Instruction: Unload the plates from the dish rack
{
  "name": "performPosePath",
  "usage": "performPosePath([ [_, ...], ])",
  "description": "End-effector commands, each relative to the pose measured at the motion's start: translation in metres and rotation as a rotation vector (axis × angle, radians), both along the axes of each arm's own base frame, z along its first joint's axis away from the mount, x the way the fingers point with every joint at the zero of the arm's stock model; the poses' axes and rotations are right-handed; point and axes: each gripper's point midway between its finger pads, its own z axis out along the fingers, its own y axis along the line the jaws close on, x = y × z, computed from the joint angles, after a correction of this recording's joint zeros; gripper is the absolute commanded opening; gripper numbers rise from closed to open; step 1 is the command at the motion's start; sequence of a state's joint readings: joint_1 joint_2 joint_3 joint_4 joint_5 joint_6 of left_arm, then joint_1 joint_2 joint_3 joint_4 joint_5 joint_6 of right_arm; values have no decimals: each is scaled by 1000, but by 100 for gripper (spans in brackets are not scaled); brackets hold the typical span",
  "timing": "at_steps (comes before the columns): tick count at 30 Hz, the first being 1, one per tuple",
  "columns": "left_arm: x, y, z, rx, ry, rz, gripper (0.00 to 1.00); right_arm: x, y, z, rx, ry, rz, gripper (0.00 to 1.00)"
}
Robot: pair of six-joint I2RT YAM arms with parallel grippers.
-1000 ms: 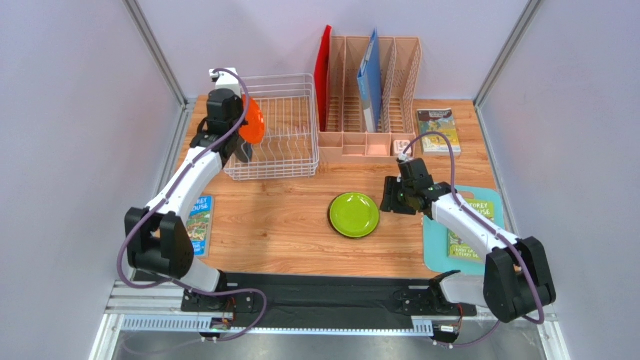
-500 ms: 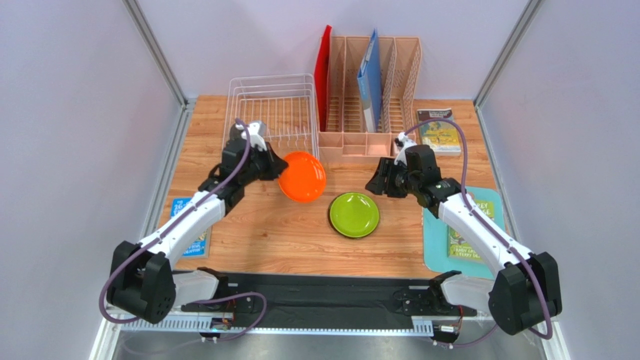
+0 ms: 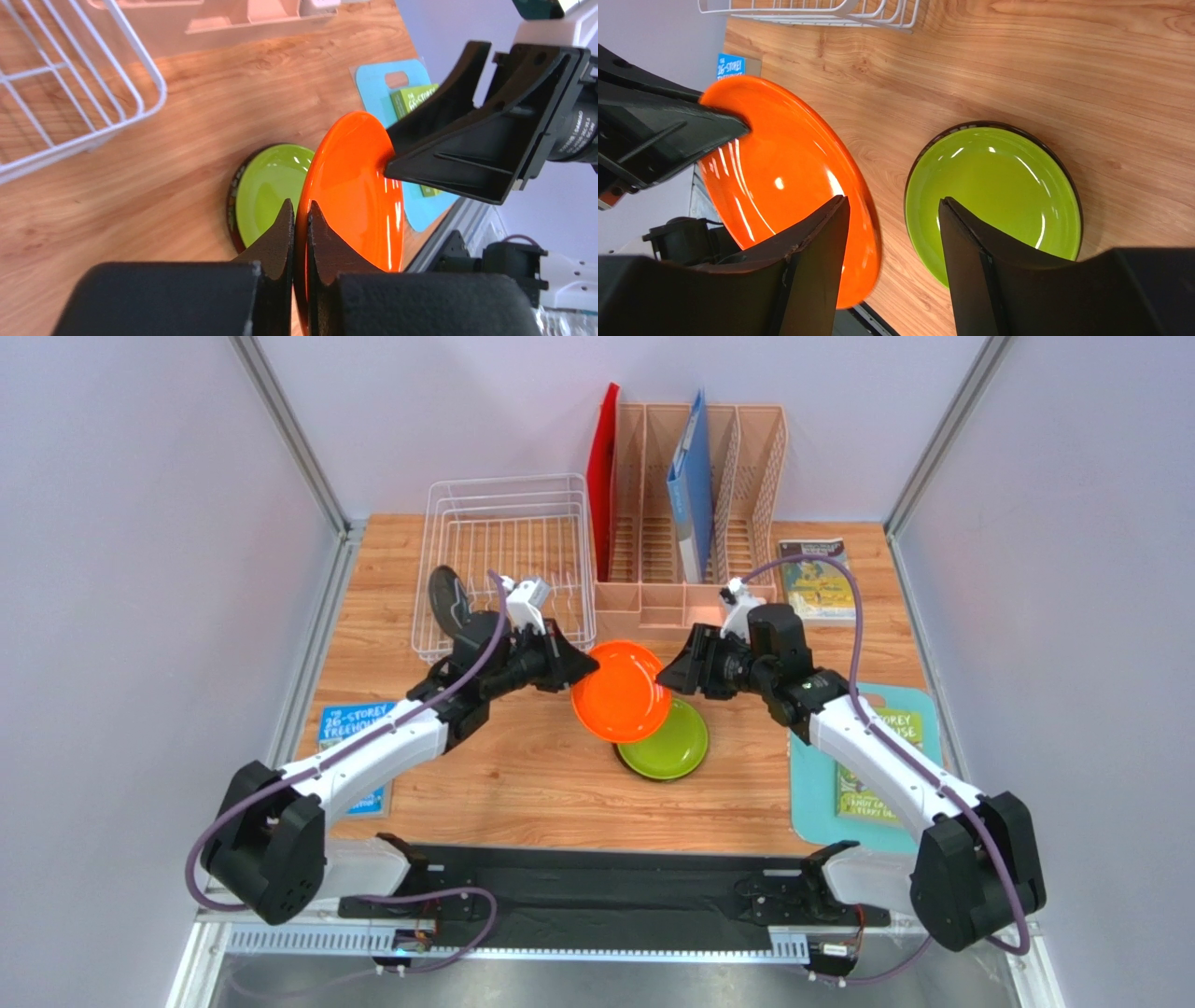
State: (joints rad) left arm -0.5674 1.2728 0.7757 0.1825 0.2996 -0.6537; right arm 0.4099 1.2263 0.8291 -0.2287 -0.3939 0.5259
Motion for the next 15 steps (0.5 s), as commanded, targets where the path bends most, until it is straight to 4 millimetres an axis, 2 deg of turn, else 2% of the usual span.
performPosePath([
  [1, 0, -25, 23, -74, -47, -45, 0, -2, 16, 9, 78, -15, 59, 56],
  [4, 0, -32, 21, -76, -43, -57, 0, -9, 24, 5, 103, 7, 105, 55],
  [6, 1, -35, 21, -76, -43, -60, 0, -12, 26, 1, 104, 17, 115, 45],
  [7, 1, -36, 21, -75, -45, -62, 0, -13, 26, -1, 103, 20, 113, 34],
  [8, 1, -36, 22, -73, -49, -60, 0, -16, 24, -4, 105, 23, 111, 8],
  [9, 2, -36, 22, -74, -53, -57, 0, -18, 25, -4, 114, 26, 120, 1],
  [12, 2, -35, 22, -60, -65, -59, 0, -26, 26, -4, 137, 9, 146, 0],
  [15, 4, -33, 17, -38, -63, -49, 35, -24, 17, -6, 101, -6, 93, 0],
])
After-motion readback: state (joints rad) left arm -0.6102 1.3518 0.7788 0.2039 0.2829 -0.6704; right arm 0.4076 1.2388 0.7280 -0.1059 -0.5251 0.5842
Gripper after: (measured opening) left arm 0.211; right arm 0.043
